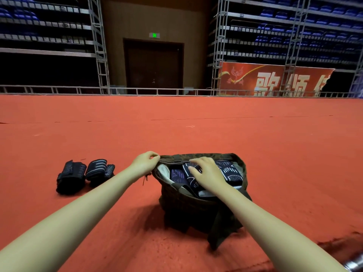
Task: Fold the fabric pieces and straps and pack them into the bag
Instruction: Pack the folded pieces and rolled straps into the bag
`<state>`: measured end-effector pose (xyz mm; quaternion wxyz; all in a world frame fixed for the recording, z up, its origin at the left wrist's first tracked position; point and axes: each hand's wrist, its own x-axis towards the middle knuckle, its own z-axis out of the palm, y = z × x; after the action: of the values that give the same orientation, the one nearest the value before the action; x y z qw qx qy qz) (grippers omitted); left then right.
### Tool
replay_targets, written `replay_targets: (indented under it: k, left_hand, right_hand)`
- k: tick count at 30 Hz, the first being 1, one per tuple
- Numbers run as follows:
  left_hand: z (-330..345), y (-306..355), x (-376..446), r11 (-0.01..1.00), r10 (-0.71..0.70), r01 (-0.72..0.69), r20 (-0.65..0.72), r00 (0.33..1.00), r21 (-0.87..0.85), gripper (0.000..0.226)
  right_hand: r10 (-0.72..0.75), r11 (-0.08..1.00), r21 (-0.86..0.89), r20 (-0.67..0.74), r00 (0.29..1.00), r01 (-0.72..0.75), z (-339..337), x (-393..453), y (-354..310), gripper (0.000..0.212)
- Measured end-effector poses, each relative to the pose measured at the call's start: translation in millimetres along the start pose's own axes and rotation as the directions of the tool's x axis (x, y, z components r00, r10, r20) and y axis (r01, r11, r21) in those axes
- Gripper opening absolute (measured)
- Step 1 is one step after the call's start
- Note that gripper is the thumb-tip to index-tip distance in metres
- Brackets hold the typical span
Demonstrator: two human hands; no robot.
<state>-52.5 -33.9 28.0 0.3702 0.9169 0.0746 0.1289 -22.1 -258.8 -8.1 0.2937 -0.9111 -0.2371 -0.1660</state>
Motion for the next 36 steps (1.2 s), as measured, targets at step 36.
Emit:
replay_targets:
  k: [36]
  left_hand:
    - [-122, -309, 81, 0.898, -0.267, 0.359, -0.335, 0.904, 0.253, 0.062]
  right_hand:
    - [0.187, 0.934, 0.236, 0.32, 0.929, -0.27, 328, 161, -215, 0.045]
